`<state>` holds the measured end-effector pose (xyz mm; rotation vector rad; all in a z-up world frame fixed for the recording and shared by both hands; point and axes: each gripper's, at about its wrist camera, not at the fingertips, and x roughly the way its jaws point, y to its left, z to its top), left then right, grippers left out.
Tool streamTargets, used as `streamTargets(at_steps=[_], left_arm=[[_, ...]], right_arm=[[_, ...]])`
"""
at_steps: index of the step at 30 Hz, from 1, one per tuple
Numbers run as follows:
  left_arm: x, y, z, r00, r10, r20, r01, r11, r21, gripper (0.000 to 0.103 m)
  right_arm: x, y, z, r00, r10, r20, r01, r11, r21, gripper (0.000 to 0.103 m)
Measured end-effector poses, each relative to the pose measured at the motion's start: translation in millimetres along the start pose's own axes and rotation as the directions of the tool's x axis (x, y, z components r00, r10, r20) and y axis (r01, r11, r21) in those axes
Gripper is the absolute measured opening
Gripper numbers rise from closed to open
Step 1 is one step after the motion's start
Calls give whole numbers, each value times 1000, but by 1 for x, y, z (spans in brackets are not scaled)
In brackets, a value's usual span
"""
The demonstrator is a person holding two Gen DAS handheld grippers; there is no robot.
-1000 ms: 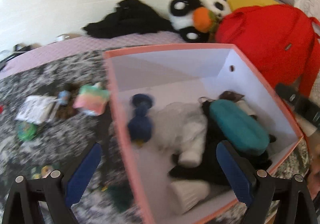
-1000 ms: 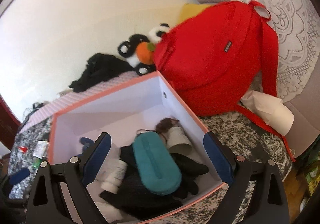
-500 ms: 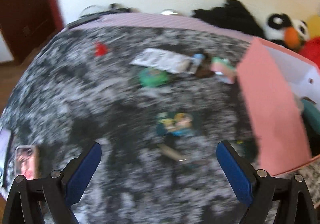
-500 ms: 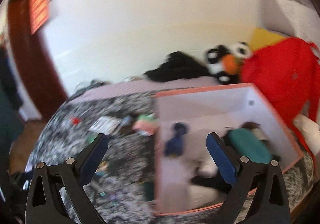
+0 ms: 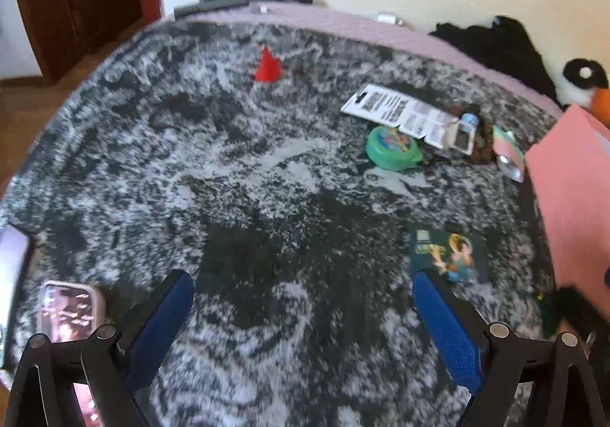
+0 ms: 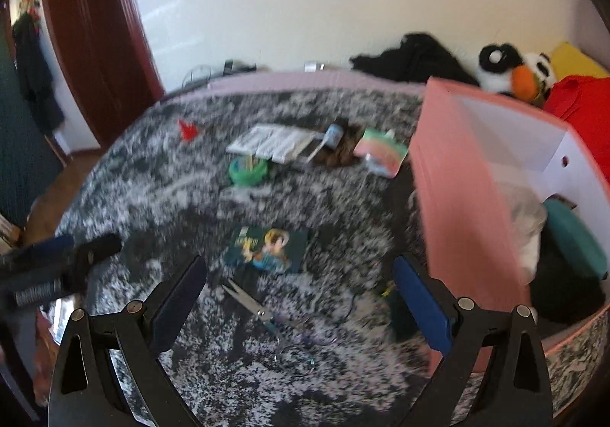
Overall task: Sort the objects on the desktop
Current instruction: 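Move both open tools back over the bed toward the tape measure, then grasp the green tape measure with the left tool while the right tool grasps the printed packet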
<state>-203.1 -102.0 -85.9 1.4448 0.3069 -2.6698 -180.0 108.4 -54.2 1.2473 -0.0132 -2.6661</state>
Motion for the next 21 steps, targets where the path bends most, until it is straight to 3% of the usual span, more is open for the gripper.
streamTargets(at_steps=[11,21], left_arm=[[81,-44,46,993,-80,-84,90,989,115,96],[136,-71,73,984,-129,-124,150,971,185,96]], right_arm=[[70,4,-12,993,-3,-115,1,1000,-18,100],[114,11,-10,989,12,-148,-17,999,-32,100]])
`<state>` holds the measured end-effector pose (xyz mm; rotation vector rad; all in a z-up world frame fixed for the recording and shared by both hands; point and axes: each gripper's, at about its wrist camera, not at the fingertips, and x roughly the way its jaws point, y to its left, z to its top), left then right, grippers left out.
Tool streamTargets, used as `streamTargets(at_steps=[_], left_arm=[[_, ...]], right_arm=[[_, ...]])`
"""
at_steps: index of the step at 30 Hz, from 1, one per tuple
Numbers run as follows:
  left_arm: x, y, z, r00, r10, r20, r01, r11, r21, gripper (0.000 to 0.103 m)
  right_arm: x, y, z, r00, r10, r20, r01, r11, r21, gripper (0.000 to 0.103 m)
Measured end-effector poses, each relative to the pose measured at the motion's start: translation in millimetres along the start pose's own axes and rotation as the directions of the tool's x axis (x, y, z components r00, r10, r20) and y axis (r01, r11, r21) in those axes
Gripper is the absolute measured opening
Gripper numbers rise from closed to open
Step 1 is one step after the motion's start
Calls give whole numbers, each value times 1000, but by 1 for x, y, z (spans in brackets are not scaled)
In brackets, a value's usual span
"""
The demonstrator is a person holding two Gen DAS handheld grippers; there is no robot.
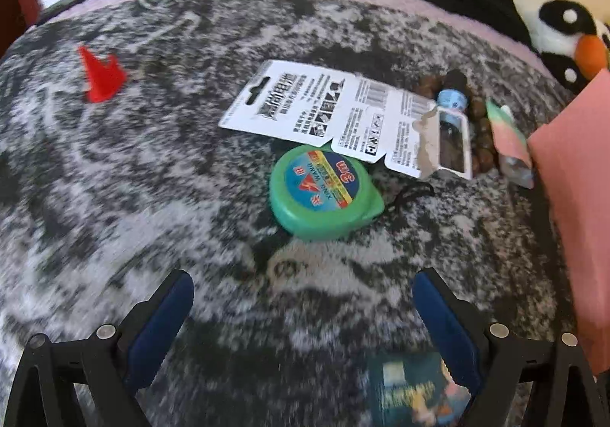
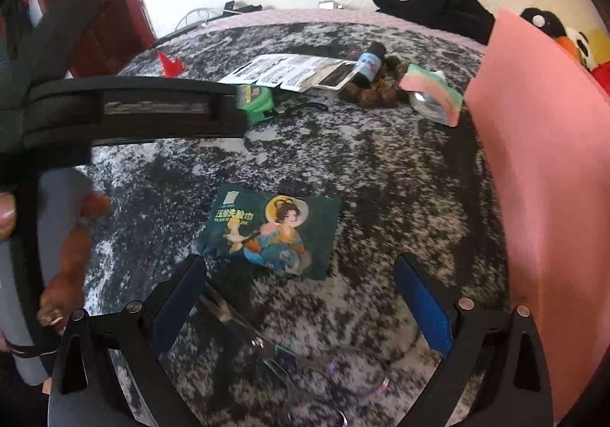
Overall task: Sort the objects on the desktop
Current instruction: 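Grasp the green tape measure with the left tool while the right tool grasps the printed packet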
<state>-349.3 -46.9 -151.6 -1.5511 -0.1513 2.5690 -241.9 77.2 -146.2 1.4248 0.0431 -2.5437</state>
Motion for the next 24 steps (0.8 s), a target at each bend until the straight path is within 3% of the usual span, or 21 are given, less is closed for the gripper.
streamTargets(at_steps=[3,16,18,20,21,22,24], left_arm=[[16,-3,5,1000,12,-16,-11,1000,23,96],[39,-12,25,998,42,38,-45,996,81,98],[40,-13,27,998,40,57,-44,996,83,97],[40,-14,26,996,40,76,-47,994,96,88],[40,-15,25,996,39,83,-48,993,109,83],[39,-17,24,996,29,88,-40,992,122,71],[37,-20,23,996,5,86,-17,991,134,65]], right_arm=[[10,3,3,1000,0,3,0,1000,-2,100],[29,6,11,999,-28,38,28,1000,-10,98],[29,7,11,999,-28,39,29,999,-23,89],[27,9,12,999,-17,43,19,999,-40,66],[26,9,13,999,-14,43,16,999,-46,62],[25,9,13,999,-12,43,14,999,-48,60],[24,9,13,999,-9,42,12,998,-54,59]])
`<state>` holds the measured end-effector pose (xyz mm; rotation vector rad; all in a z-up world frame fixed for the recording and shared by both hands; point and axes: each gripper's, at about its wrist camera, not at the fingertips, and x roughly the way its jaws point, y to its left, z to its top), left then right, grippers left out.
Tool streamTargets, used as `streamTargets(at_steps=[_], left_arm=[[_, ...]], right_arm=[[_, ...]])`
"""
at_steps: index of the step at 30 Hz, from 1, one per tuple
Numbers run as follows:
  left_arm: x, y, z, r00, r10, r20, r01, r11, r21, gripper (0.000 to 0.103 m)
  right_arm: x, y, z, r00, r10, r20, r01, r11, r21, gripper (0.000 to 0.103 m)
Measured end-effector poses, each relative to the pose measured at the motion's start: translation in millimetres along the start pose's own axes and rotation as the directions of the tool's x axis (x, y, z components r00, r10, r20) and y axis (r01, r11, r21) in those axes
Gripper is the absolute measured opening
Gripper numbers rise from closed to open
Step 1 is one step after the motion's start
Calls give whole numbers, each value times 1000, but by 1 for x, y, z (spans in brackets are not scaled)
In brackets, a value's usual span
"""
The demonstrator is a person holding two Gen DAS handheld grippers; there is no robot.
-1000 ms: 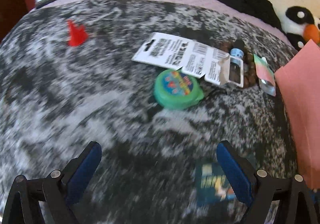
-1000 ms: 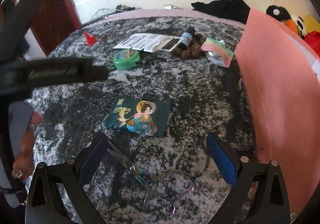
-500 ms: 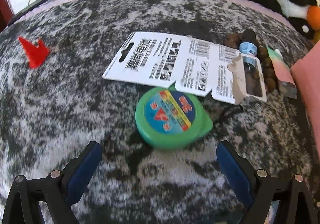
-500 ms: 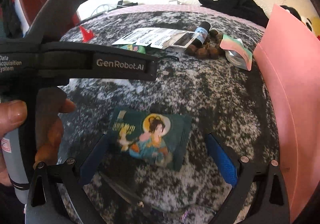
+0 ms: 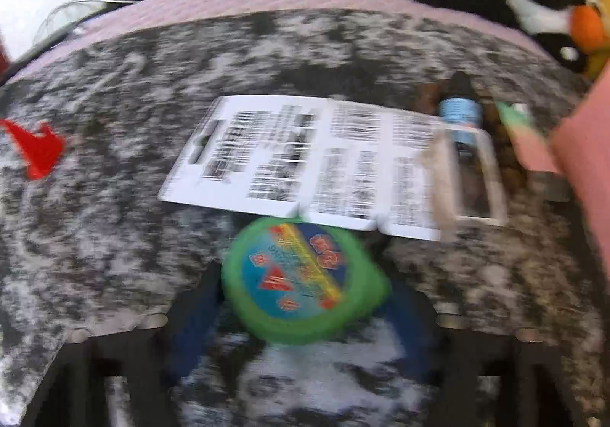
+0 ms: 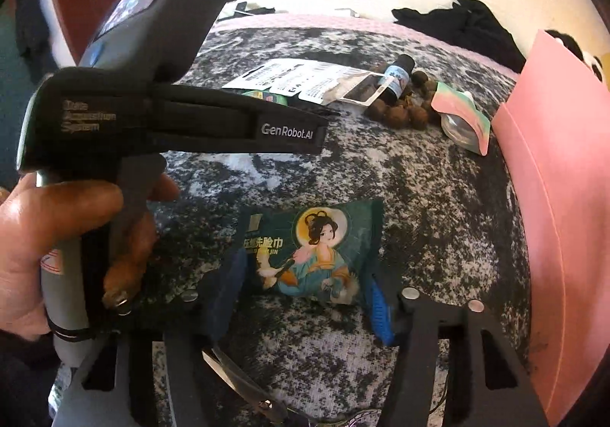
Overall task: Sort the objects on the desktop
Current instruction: 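Grasp the green tape measure with the left tool while the right tool grasps the printed packet, then carry the tape measure and packet into the pink box and release both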
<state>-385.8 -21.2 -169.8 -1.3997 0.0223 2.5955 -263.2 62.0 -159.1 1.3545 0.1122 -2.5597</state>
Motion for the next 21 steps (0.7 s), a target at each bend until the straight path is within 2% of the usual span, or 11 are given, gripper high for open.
streamTargets(at_steps=[10,12,14,16,21], left_arm=[[-6,-5,-5,999,35,-8,-35,999,8,65],[-8,-6,-7,999,41,-13,-41,999,11,65],[-11,-7,-9,999,47,-19,-47,999,10,65],[-15,-7,-12,998,53,-24,-53,999,11,65],[-26,-7,-18,997,70,-21,-70,997,24,65]], right_arm=[[-8,2,0,1000,22,-7,-22,1000,-16,40],[-9,4,-1,1000,29,-10,-30,999,-20,33],[-12,6,-1,999,41,-13,-41,999,-27,18],[-14,9,-3,999,39,-15,-39,998,-39,10],[-20,5,-3,999,45,-18,-46,999,-23,10]])
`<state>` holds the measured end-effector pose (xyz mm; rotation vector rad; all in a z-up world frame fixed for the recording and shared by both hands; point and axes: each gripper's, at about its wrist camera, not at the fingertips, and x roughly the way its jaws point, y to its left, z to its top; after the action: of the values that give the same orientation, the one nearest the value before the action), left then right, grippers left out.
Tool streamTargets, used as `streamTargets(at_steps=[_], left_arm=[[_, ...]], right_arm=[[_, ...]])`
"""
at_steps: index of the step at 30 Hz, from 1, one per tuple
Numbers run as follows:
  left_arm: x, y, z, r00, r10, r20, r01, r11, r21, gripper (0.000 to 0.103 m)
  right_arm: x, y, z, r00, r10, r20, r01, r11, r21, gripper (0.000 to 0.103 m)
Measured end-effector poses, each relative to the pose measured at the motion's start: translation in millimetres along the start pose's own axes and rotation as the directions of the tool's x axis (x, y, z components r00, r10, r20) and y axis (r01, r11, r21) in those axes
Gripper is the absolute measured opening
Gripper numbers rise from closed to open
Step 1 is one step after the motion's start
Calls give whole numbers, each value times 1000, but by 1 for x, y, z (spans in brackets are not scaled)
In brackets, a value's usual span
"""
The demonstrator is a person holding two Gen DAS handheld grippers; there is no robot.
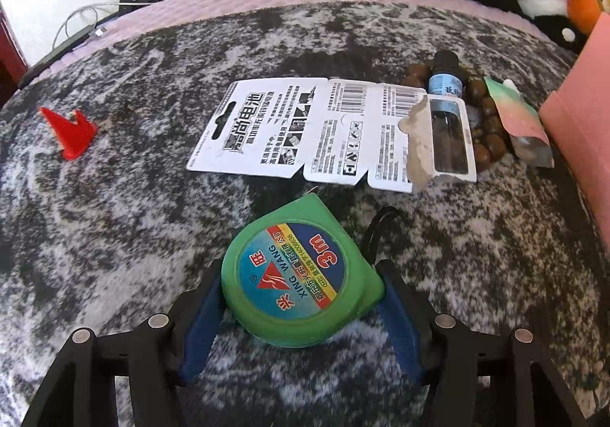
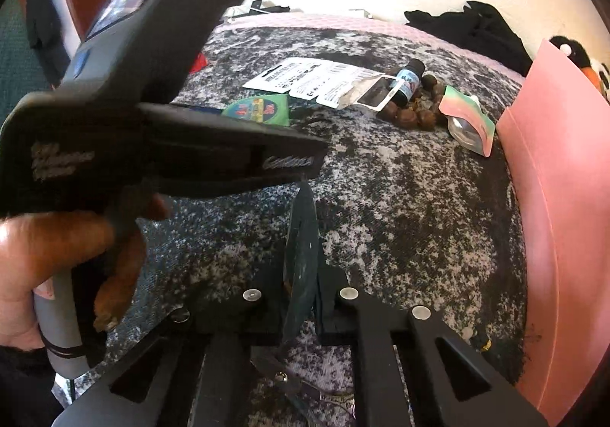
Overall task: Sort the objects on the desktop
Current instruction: 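Carry the tape measure and packet into the pink box and release both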
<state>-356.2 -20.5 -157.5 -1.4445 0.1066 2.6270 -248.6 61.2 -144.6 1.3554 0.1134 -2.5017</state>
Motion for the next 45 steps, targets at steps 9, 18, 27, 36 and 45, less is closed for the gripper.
streamTargets(at_steps=[9,18,27,36,45], left_arm=[[-21,14,-6,1000,23,12,-23,1000,-16,65],[-45,24,-12,999,34,33,-33,999,-24,65],[-80,29,-20,997,46,58,-43,998,-46,65],[-131,22,-37,995,58,82,-46,990,-137,65],[-174,-6,-62,995,59,86,-45,987,-154,65]], right_arm=[[-17,-9,4,1000,8,21,-9,999,42,9],[-37,-4,5,998,24,51,-26,999,44,9],[-60,0,6,996,27,89,-30,999,41,9],[-97,-2,2,990,35,138,-40,999,36,9],[-151,-17,-16,983,29,181,-38,998,47,9]])
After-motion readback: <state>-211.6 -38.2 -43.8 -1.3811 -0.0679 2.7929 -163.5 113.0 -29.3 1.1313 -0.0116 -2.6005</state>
